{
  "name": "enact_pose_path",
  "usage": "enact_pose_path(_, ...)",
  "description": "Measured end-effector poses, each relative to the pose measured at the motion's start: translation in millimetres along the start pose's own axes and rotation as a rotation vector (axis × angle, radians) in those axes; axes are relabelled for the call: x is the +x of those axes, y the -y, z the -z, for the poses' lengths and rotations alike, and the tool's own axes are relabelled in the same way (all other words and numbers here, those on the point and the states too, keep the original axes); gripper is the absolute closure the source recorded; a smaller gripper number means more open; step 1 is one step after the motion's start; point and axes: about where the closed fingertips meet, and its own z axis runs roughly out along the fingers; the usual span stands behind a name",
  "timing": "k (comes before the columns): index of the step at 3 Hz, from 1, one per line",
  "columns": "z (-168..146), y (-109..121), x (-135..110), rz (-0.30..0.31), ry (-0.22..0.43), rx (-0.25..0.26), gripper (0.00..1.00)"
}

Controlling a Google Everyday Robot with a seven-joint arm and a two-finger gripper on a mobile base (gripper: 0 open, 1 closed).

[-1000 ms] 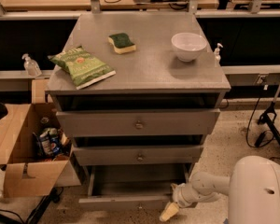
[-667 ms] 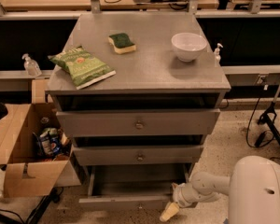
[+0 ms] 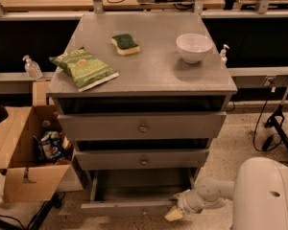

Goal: Open bottom drawer

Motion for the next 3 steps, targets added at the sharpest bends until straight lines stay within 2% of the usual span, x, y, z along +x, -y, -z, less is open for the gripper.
enact_pose_path(1, 9.5, -25.4, 16.0, -0.065, -0.062, 0.01, 0.65)
enact_pose_path(2, 9.9, -23.3, 14.4, -0.065, -0.062, 0.01, 0.89)
enact_pose_path(3, 10.5, -23.5, 14.2, -0.065, -0.062, 0.01, 1.0)
